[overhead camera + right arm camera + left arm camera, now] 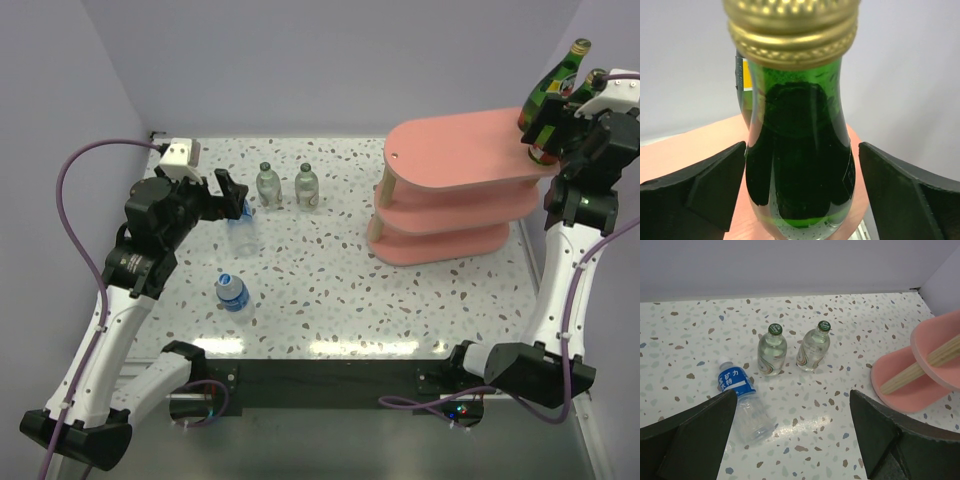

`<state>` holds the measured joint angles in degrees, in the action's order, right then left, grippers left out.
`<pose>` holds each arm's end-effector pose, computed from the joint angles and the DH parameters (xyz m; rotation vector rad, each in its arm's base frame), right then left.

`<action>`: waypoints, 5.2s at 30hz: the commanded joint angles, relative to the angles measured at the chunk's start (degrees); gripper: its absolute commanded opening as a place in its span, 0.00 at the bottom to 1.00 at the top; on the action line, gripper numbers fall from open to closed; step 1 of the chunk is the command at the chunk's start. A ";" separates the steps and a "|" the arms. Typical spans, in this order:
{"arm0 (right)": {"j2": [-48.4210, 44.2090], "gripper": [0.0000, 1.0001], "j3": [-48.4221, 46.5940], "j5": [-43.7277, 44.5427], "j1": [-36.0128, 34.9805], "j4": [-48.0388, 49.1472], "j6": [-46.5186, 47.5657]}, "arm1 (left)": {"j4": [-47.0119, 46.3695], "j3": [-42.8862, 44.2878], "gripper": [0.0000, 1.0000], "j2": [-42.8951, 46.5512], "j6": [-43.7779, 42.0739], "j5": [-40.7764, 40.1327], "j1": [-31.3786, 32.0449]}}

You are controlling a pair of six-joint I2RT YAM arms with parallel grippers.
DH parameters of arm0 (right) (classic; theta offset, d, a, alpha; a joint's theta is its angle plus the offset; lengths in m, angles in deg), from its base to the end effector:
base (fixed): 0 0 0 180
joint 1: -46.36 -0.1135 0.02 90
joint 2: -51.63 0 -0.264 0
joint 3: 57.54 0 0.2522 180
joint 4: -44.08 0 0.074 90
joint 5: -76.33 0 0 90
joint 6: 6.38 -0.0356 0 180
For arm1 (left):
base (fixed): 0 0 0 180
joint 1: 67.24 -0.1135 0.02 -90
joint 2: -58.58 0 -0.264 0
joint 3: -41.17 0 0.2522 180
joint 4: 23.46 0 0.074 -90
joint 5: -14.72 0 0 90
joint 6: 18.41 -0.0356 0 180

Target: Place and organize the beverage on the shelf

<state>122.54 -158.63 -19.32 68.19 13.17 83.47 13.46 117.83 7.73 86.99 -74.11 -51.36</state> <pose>0.2437 -0.0938 0.4884 0.2265 1.5714 -0.2176 0.1805 -0.0521 0.4069 0.0224 1.7830 -0.4130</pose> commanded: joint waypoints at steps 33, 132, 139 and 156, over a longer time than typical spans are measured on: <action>-9.21 0.99 -6.89 2.13 0.50 -9.74 5.50 | -3.03 2.06 1.00 0.75 -2.04 1.03 -0.15; -11.15 0.58 39.08 -29.24 -37.91 -34.36 46.99 | 13.14 52.24 0.44 -70.35 -14.17 -6.27 13.12; -11.06 0.58 39.08 -29.24 -37.82 -34.88 47.08 | 13.75 51.81 0.00 -68.16 -13.55 -4.78 13.21; -7.11 0.61 34.42 -30.21 -44.31 -37.61 51.47 | 11.30 28.96 0.00 -45.84 -3.36 6.21 13.30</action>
<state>115.18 -120.98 -49.09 26.00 -23.66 133.16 29.35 148.36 -46.10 79.58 -72.10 -38.22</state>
